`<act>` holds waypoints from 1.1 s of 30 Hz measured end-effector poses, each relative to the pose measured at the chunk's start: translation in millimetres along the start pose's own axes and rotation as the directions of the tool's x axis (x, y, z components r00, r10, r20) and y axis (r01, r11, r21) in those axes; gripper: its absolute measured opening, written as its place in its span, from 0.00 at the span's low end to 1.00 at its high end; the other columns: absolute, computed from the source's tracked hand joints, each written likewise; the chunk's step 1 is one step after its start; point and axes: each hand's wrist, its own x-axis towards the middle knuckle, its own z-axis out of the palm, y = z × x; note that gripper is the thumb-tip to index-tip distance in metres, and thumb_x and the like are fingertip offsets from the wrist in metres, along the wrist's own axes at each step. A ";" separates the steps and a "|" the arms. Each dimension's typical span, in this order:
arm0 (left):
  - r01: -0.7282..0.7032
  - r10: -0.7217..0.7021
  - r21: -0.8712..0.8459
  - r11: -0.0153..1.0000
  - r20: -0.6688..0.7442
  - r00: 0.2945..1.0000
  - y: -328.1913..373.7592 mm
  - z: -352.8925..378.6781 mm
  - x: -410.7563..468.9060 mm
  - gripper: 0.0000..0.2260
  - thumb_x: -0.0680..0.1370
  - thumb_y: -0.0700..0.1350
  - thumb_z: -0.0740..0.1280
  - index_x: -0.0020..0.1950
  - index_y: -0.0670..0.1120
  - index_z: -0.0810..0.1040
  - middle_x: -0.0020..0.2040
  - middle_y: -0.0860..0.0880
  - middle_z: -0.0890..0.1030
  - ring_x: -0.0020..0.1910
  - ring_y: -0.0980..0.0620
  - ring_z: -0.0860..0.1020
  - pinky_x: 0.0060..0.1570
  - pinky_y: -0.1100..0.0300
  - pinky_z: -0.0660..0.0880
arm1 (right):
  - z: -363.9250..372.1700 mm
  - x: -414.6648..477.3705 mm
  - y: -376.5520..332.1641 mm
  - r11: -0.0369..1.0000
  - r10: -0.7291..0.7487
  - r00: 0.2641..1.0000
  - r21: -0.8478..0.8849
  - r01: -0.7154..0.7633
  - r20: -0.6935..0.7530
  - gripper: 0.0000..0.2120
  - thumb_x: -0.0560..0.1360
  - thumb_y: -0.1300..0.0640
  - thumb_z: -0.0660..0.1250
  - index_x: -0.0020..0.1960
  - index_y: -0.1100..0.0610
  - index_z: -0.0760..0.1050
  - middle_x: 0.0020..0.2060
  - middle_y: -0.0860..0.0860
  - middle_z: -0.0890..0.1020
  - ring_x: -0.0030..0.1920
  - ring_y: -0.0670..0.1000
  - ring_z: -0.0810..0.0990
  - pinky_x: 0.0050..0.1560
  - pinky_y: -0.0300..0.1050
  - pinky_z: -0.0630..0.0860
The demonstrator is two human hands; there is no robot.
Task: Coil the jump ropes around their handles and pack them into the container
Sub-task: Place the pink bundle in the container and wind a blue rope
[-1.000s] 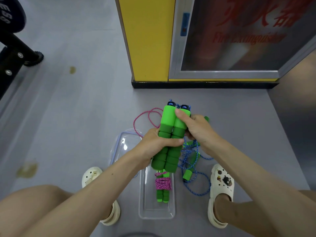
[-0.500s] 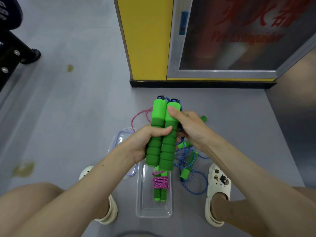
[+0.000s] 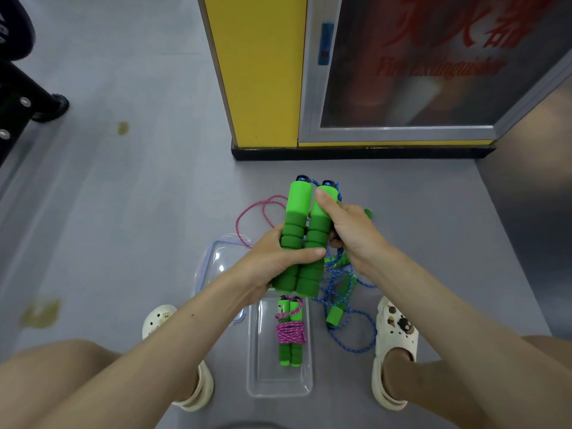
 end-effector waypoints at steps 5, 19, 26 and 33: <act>-0.030 0.030 0.039 0.999 0.007 1.000 -1.9 -0.2 -0.3 0.17 0.71 0.37 0.73 0.58 0.47 0.76 0.51 0.41 0.83 0.52 0.38 0.81 0.53 0.41 0.78 | -0.5 4.6 2.1 0.999 0.013 0.998 -0.042 -0.015 -0.061 0.18 0.76 0.42 0.64 0.34 0.54 0.72 0.20 0.44 0.73 0.23 0.44 0.71 0.25 0.36 0.66; -0.044 0.050 -0.050 0.998 0.130 0.990 -1.4 3.0 -7.9 0.14 0.72 0.29 0.67 0.56 0.41 0.78 0.41 0.42 0.82 0.38 0.43 0.82 0.39 0.54 0.81 | 0.0 10.2 2.0 0.998 -0.058 0.998 -0.027 0.058 -0.006 0.18 0.77 0.43 0.63 0.43 0.58 0.79 0.31 0.50 0.81 0.32 0.48 0.79 0.34 0.40 0.75; 0.007 0.012 -0.099 0.995 0.189 0.982 -0.2 -4.8 -6.2 0.16 0.68 0.34 0.68 0.54 0.43 0.80 0.44 0.41 0.84 0.39 0.45 0.83 0.44 0.51 0.80 | 5.2 5.6 -2.8 0.992 -0.128 0.991 0.026 0.127 0.039 0.16 0.78 0.46 0.63 0.41 0.58 0.76 0.26 0.47 0.77 0.25 0.42 0.74 0.25 0.33 0.69; 0.030 -0.038 0.044 0.999 0.206 0.978 7.3 -6.0 -7.0 0.21 0.68 0.34 0.74 0.59 0.44 0.77 0.49 0.38 0.83 0.45 0.42 0.83 0.50 0.43 0.78 | 2.8 -0.7 4.6 0.999 -0.048 0.998 0.010 0.048 -0.043 0.32 0.74 0.39 0.64 0.55 0.69 0.77 0.41 0.59 0.76 0.41 0.55 0.73 0.42 0.49 0.67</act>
